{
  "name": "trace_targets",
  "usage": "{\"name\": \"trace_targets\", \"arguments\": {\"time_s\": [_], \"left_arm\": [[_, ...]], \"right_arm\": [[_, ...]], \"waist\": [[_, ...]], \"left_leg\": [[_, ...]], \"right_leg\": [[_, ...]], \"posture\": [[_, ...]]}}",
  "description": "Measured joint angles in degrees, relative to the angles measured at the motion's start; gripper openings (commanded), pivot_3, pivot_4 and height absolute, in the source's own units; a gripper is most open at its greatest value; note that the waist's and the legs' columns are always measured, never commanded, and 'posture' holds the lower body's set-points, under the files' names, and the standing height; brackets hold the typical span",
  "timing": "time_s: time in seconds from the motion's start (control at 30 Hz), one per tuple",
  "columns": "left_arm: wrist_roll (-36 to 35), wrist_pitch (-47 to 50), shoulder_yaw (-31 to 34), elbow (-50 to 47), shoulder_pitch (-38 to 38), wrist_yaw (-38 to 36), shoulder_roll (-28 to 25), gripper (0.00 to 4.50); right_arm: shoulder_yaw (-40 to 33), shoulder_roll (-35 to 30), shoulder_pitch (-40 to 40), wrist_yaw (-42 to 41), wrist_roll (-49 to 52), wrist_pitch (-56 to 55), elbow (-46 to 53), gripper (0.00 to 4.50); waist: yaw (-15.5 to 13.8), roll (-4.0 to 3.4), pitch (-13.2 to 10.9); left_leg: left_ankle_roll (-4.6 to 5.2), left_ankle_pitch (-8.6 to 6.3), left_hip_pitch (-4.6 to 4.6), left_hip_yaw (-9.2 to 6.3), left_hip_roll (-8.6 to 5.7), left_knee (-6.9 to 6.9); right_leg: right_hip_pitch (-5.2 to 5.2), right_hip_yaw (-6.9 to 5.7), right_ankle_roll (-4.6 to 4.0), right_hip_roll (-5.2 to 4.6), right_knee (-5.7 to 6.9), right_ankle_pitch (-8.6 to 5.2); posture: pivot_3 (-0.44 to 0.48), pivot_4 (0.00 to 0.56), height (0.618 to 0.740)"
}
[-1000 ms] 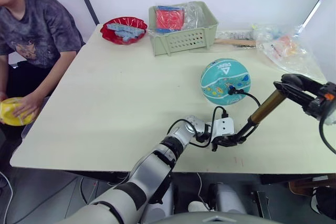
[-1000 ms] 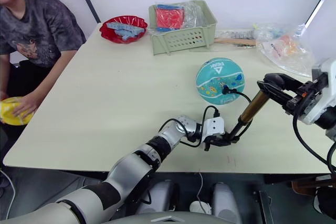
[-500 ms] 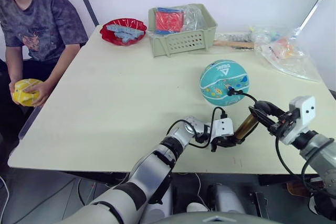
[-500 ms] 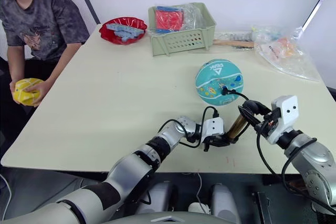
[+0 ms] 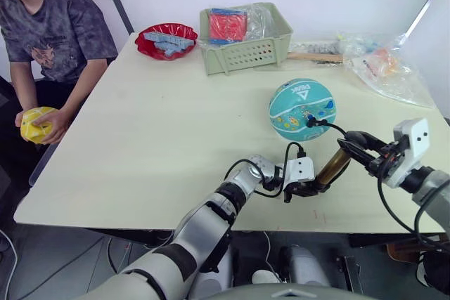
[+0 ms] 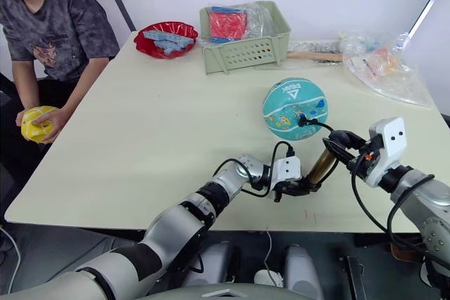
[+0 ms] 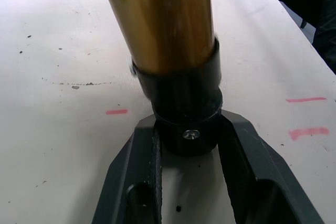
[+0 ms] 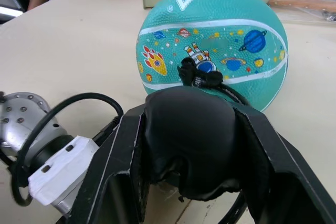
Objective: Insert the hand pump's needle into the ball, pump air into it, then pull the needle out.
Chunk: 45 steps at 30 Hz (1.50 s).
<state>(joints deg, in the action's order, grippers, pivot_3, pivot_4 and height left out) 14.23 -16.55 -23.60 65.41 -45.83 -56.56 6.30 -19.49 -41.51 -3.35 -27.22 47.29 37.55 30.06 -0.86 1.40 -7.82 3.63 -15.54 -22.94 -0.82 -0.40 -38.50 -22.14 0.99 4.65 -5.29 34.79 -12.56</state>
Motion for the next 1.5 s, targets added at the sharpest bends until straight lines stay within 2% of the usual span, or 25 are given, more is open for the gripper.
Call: {"name": "trace_targets", "arguments": {"time_s": [0.17, 0.23, 0.47, 0.67, 0.83, 1.1, 1.37, 1.5], "left_arm": [[0.00, -0.09, 0.00, -0.10, 0.01, -0.01, 0.00, 1.10], [0.00, -0.22, 0.00, -0.20, -0.14, -0.02, -0.02, 1.10], [0.01, -0.55, -0.01, -0.25, -0.14, -0.17, 0.02, 1.10], [0.01, -0.73, -0.01, -0.27, 0.01, -0.13, -0.11, 1.10], [0.07, -1.11, -0.02, -0.27, 0.55, 0.14, -0.20, 1.10], [0.20, -1.52, -0.12, -0.27, 1.06, 0.83, -0.45, 1.10], [0.25, -1.61, -0.43, -0.25, 1.28, 1.24, -0.52, 1.10], [0.25, -1.58, -0.64, -0.16, 1.39, 1.51, -0.63, 1.10]], "right_arm": [[-3.36, -2.66, 1.80, -0.11, 3.78, 2.56, 0.53, 1.72], [-7.41, -7.45, 5.18, -1.14, 8.98, 5.70, 0.41, 1.72], [-14.85, -12.74, 7.26, -2.72, 15.36, 8.53, 0.63, 1.72], [-17.26, -12.91, 8.89, -1.61, 18.28, 9.02, 1.31, 1.72], [-17.55, -10.49, 6.44, -0.11, 18.79, 8.53, 5.03, 1.72], [-13.01, -6.60, -0.05, -1.38, 13.16, 4.37, 7.17, 1.72], [-3.43, -1.78, -2.89, -2.82, 3.20, -1.20, 5.81, 1.72], [1.13, 2.58, -4.74, -3.74, -2.82, -6.05, 3.63, 1.72]], "waist": [[0.00, -0.04, -0.11], [0.04, -0.36, -0.41], [-0.05, -0.21, -0.52], [-0.03, -0.19, -0.54], [-0.04, -0.14, -0.50], [0.03, 0.11, -0.30], [0.01, 0.37, -0.11], [0.03, 0.55, 0.08]], "left_leg": [[0.00, 0.00, -0.02, 0.01, -0.03, -0.01], [0.01, 0.01, -0.02, 0.09, -0.08, -0.05], [0.01, 0.01, -0.08, 0.02, -0.07, -0.03], [0.01, 0.01, -0.08, -0.02, -0.04, -0.03], [0.01, 0.01, -0.07, -0.07, -0.04, 0.01], [0.01, 0.01, 0.04, -0.09, 0.01, 0.01], [0.01, 0.00, 0.06, -0.15, 0.04, 0.02], [0.01, 0.00, 0.10, -0.18, 0.05, 0.02]], "right_leg": [[0.00, 0.00, 0.01, 0.01, -0.02, 0.00], [-0.01, 0.06, 0.04, -0.01, -0.01, 0.01], [-0.02, 0.00, 0.04, 0.01, -0.03, 0.01], [-0.02, -0.02, 0.04, 0.03, -0.02, 0.01], [-0.01, -0.07, 0.04, 0.03, -0.02, 0.01], [0.04, -0.07, 0.03, 0.08, 0.02, 0.00], [0.04, -0.11, 0.02, 0.13, 0.01, 0.00], [0.05, -0.13, 0.01, 0.15, 0.02, -0.01]], "posture": [[0.000, 0.150, 0.738], [0.000, 0.150, 0.738], [0.000, 0.150, 0.738], [0.000, 0.150, 0.738], [0.000, 0.150, 0.738], [0.000, 0.150, 0.738], [0.000, 0.150, 0.738], [0.000, 0.150, 0.738]]}}
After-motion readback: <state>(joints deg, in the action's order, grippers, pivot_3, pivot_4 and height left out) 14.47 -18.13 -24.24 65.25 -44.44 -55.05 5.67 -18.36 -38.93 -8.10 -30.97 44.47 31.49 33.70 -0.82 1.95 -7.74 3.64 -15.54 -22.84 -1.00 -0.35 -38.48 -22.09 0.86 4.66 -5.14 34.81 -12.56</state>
